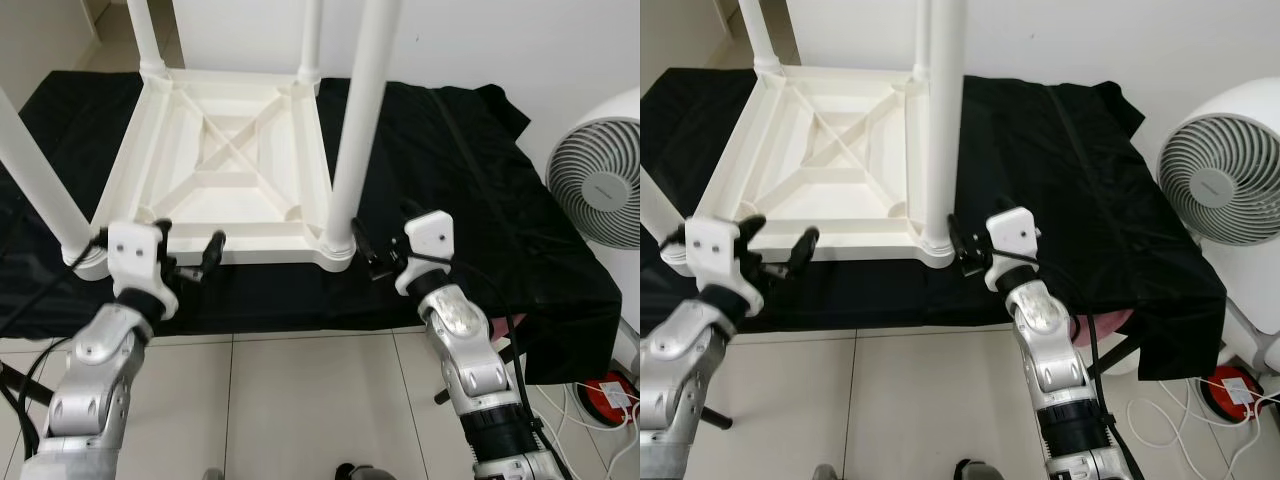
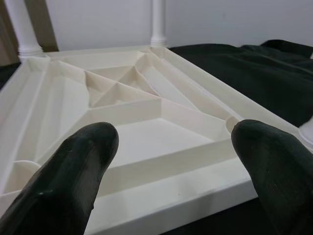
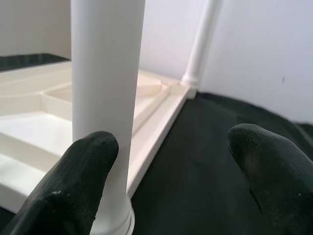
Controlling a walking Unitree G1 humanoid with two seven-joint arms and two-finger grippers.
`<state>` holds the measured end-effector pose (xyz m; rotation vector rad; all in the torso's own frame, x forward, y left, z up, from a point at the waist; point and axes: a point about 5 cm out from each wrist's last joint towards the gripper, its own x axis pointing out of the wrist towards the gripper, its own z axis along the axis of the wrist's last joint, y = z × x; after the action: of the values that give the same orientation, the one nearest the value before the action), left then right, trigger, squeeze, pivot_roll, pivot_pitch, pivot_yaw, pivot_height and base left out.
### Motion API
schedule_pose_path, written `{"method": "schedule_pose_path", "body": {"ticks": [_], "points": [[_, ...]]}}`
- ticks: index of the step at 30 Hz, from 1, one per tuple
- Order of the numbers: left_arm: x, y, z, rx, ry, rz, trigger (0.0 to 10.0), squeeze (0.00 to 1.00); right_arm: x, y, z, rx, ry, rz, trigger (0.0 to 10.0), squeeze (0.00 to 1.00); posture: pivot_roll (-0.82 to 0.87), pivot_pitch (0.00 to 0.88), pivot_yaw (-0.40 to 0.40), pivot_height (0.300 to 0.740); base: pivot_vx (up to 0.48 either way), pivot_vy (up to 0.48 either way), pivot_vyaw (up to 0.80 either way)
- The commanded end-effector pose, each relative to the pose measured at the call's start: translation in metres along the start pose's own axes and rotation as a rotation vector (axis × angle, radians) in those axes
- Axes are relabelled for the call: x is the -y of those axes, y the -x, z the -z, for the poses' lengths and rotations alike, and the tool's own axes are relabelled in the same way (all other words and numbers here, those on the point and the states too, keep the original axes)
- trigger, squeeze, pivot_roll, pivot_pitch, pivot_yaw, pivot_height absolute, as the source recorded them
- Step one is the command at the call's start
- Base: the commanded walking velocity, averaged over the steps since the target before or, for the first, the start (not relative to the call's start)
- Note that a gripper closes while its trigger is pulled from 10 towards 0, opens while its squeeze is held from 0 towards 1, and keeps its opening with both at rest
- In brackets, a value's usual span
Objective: Building children table
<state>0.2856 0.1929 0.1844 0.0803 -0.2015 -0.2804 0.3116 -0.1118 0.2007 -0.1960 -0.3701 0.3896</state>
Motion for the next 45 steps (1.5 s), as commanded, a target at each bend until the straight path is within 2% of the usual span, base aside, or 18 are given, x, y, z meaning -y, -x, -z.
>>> {"method": "schedule_pose_path", "body": {"ticks": [1,9,12,16,17,18,21,28,31,33,34,35,36,39,42,45], "points": [[-0.005,-0.001,0.01,-0.056,0.006,-0.066,10.0,0.0,-0.002,-0.008,-0.018,0.058,0.025,-0.051,10.0,0.0,-0.02,0.083,-0.008,0.74,0.0,0.0,0.0],[-0.002,-0.008,0.008,-0.052,-0.007,-0.064,10.0,0.0,-0.006,-0.019,-0.028,0.084,0.063,-0.128,10.0,0.0,-0.03,0.073,-0.008,0.74,0.0,0.0,0.0],[-0.002,-0.009,0.008,-0.057,-0.01,-0.063,10.0,0.0,-0.01,-0.02,-0.032,0.09,0.053,-0.185,10.0,0.0,-0.03,0.073,-0.008,0.74,0.0,0.0,0.0],[-0.002,-0.01,0.008,-0.06,-0.012,-0.065,10.0,0.0,-0.008,-0.019,-0.033,0.091,0.05,-0.2,10.0,0.0,-0.03,0.073,-0.008,0.74,0.0,0.0,0.0],[-0.003,-0.01,0.008,-0.06,-0.012,-0.066,10.0,0.0,-0.001,-0.014,-0.035,0.081,0.038,-0.225,10.0,0.0,-0.03,0.071,-0.007,0.74,0.0,0.0,0.0],[-0.003,-0.01,0.008,-0.06,-0.012,-0.066,10.0,0.0,-0.001,-0.014,-0.035,0.081,0.038,-0.225,10.0,0.0,-0.03,0.071,-0.007,0.74,0.0,0.0,0.0],[-0.004,-0.008,0.007,-0.061,-0.011,-0.07,10.0,0.0,0.013,-0.002,-0.036,0.054,-0.012,-0.296,10.0,0.0,-0.03,0.074,-0.007,0.74,0.0,0.0,0.0],[-0.005,-0.007,0.009,-0.063,-0.009,-0.071,10.0,0.0,0.023,0.004,-0.037,0.035,-0.083,-0.365,10.0,0.0,-0.04,0.077,-0.001,0.74,0.0,0.0,0.0],[-0.006,-0.008,0.009,-0.061,-0.003,-0.076,10.0,0.0,0.016,-0.003,-0.037,0.049,-0.101,-0.353,10.0,0.0,-0.05,0.076,-0.001,0.74,0.0,0.0,0.0],[-0.005,-0.01,0.009,-0.06,-0.005,-0.077,10.0,0.0,0.001,-0.014,-0.037,0.07,-0.16,-0.359,10.0,0.0,-0.04,0.079,-0.002,0.74,0.0,0.0,0.0],[-0.005,-0.01,0.009,-0.06,-0.005,-0.077,10.0,0.0,0.001,-0.014,-0.037,0.07,-0.16,-0.359,10.0,0.0,-0.04,0.079,-0.002,0.74,0.0,0.0,0.0],[-0.003,-0.012,0.008,-0.054,-0.012,-0.071,10.0,0.0,-0.014,-0.025,-0.037,0.081,-0.236,-0.373,10.0,0.0,-0.04,0.082,0.0,0.74,0.0,0.0,0.0],[-0.003,-0.012,0.008,-0.053,-0.017,-0.07,10.0,0.0,-0.017,-0.026,-0.038,0.083,-0.251,-0.381,10.0,0.0,-0.04,0.082,0.0,0.74,0.0,0.0,0.0],[-0.002,-0.013,0.007,-0.047,-0.009,-0.068,10.0,0.0,-0.023,-0.032,-0.038,0.09,-0.267,-0.385,10.0,0.0,-0.04,0.085,-0.003,0.74,0.0,0.0,0.0],[-0.001,-0.013,0.006,-0.042,-0.01,-0.071,10.0,0.0,-0.027,-0.044,-0.037,0.088,-0.266,-0.331,10.0,0.0,-0.03,0.077,-0.008,0.74,0.0,0.0,0.0],[-0.002,-0.013,0.005,-0.038,-0.01,-0.074,10.0,0.0,-0.028,-0.049,-0.036,0.084,-0.255,-0.293,10.0,0.0,-0.02,0.078,-0.013,0.74,0.0,0.0,0.0]]}}
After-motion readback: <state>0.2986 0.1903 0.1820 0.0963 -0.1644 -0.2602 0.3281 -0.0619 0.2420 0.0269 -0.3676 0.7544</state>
